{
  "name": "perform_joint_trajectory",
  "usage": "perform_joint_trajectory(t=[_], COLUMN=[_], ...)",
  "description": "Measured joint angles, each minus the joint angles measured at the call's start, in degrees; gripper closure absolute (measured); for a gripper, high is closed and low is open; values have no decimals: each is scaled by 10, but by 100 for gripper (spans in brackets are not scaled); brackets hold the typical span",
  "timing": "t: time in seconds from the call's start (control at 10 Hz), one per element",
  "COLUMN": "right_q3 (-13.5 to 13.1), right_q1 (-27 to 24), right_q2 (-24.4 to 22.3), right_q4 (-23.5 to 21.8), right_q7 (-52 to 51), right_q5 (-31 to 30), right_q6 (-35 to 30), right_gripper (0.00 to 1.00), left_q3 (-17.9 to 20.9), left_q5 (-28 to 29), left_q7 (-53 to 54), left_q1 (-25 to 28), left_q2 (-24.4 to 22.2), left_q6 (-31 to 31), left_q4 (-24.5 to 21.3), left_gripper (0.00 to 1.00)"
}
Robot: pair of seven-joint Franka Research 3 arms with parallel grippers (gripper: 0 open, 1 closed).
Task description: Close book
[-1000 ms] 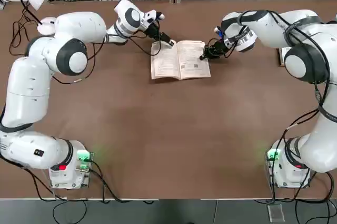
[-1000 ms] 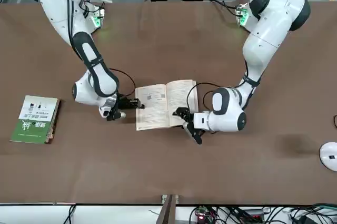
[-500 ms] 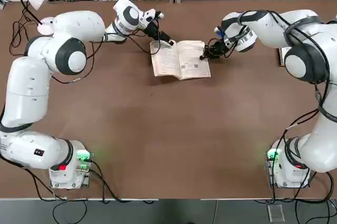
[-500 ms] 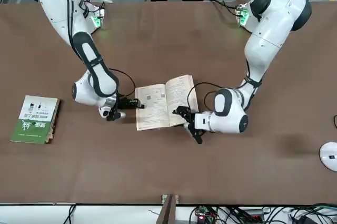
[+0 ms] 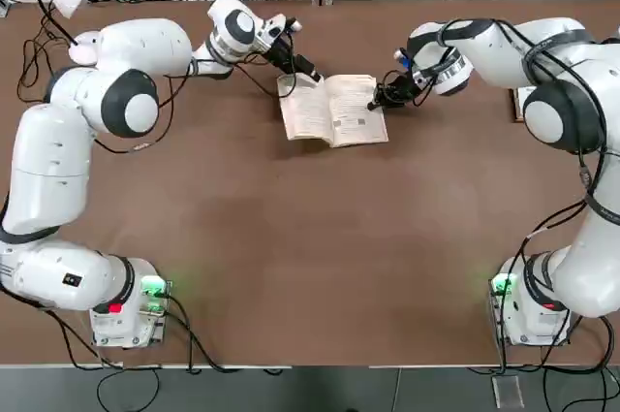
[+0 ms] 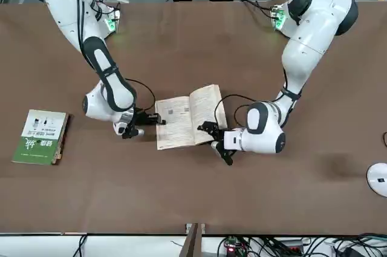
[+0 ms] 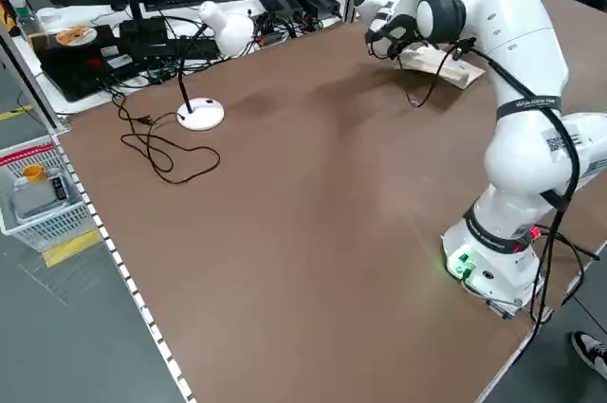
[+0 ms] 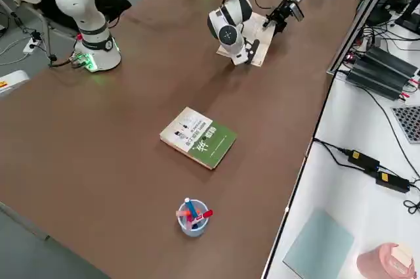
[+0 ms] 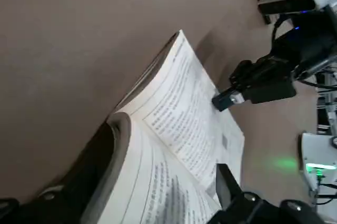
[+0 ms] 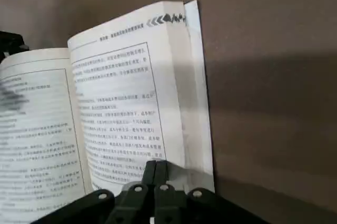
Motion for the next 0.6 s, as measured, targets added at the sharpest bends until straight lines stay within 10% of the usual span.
perform_joint_trajectory(t=[0.6], right_q3=[-1], right_q1=[0], right_q2=[0], right_q4=[0], right_q7=[0], right_q5=[0], right_q6=[0], right_gripper=[99], left_q3=[-7], left_q5=[-9], left_q7=[-52], left_q1=[20], left_q2=[-11], left_q6=[-54], left_q4=[10], left_gripper=[3])
